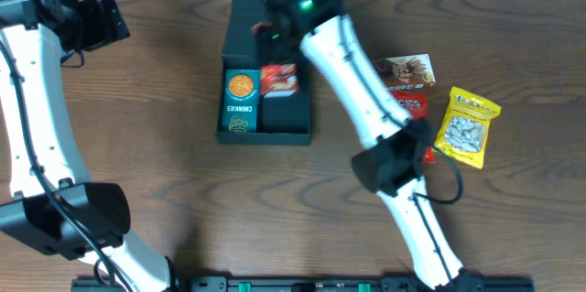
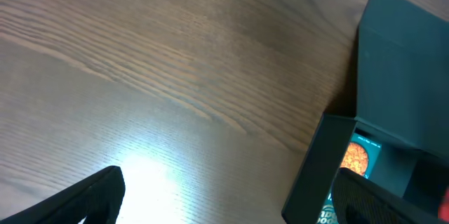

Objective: Pack container
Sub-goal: 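Carry the Meiji box left and lower it into the black box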

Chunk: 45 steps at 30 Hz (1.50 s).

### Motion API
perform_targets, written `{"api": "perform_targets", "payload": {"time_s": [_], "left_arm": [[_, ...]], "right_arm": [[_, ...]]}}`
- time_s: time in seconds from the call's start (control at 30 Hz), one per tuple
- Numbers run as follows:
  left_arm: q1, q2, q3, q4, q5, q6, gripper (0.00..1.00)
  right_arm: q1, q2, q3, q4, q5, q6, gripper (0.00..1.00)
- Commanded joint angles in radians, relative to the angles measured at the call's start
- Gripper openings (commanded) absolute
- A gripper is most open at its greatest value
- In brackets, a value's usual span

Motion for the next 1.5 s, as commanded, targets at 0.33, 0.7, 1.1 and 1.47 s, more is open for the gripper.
{"api": "perform_targets", "payload": {"time_s": [0.33,0.7,1.1,1.47], "left_arm": [[0.01,0.008,-0.006,-0.011,-0.003,-0.016,0.95],[0.01,0.008,-0.006,-0.015,-0.003,-0.023,0.95],[0.01,0.008,-0.006,-0.009,-0.003,-0.023,0.95],[0.01,0.008,-0.006,-0.009,-0.004,-0.023,0.95]], "right_arm": [[0.13,-0.013,-0.145,0.023,0.137,0.397,0.43],[0.144,-0.013,-0.236,0.166,0.156,0.352,0.44],[0.187,-0.011,-0.277,0.255,0.156,0.207,0.86],[0.17,-0.012,-0.237,0.248,0.141,0.099,0.99]]}}
